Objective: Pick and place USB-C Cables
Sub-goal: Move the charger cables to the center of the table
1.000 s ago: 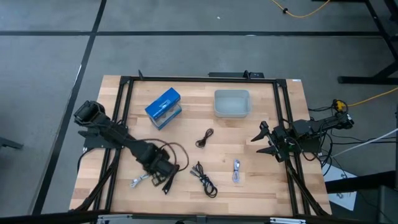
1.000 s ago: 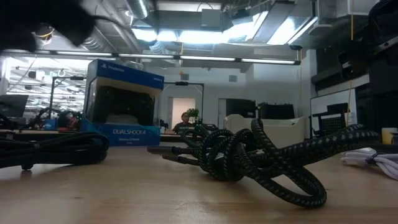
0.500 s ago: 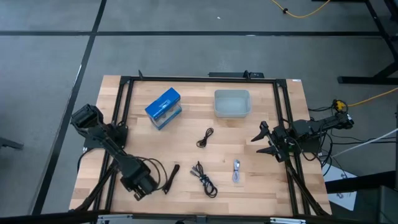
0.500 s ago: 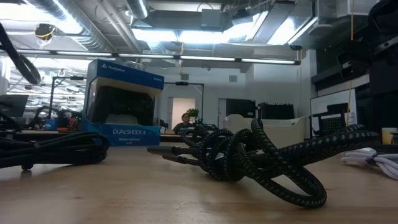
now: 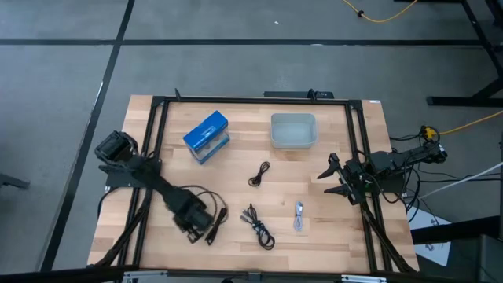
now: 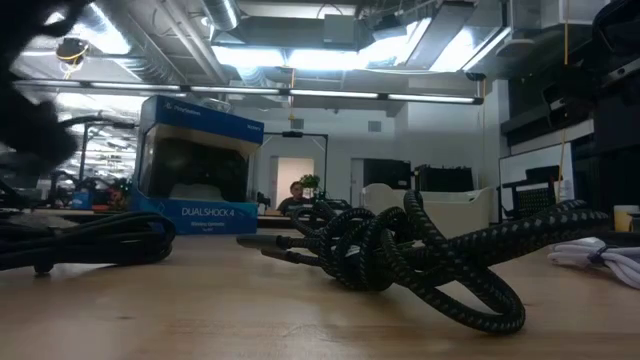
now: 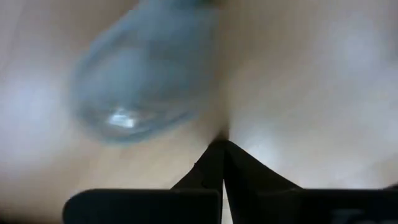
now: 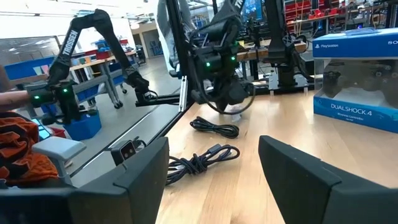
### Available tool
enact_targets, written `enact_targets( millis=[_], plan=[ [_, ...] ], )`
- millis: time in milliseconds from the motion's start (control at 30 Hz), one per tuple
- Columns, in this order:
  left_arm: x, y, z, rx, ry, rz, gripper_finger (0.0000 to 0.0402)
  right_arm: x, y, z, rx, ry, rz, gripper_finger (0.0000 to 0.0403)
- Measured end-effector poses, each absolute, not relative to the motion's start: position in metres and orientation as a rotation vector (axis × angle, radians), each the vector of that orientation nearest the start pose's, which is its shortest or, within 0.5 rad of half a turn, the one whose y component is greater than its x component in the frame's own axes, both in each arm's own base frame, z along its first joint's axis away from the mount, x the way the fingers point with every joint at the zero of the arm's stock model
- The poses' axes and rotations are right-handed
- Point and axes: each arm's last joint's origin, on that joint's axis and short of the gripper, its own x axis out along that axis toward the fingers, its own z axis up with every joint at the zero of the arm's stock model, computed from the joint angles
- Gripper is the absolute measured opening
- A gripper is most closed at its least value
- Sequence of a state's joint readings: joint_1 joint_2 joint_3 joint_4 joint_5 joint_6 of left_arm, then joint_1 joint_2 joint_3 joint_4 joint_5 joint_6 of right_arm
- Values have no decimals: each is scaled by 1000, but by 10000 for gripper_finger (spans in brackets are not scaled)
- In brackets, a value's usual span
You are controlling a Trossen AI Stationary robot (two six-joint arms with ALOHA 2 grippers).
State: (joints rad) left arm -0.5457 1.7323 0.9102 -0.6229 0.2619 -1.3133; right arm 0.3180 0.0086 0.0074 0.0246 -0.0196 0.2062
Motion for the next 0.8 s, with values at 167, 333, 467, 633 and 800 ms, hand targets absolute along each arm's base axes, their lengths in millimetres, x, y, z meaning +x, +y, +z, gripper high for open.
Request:
enact_targets(
  millis=[167, 333, 467, 633, 800],
  plan=[
    [265, -142, 143, -666, 1521, 403, 0, 93, 31, 168, 209, 13, 339, 253],
    [261, -143, 155, -644, 1605, 472, 0, 93, 31, 168, 208, 13, 339, 253],
    [252, -142, 159, -630, 1692, 549, 0, 93, 31, 168, 207, 13, 339, 253],
    [249, -142, 157, -629, 1723, 555, 0, 93, 31, 168, 209, 13, 339, 253],
    [249, -132, 149, -592, 1699, 565, 0, 93, 31, 168, 210, 13, 339, 253]
  ],
)
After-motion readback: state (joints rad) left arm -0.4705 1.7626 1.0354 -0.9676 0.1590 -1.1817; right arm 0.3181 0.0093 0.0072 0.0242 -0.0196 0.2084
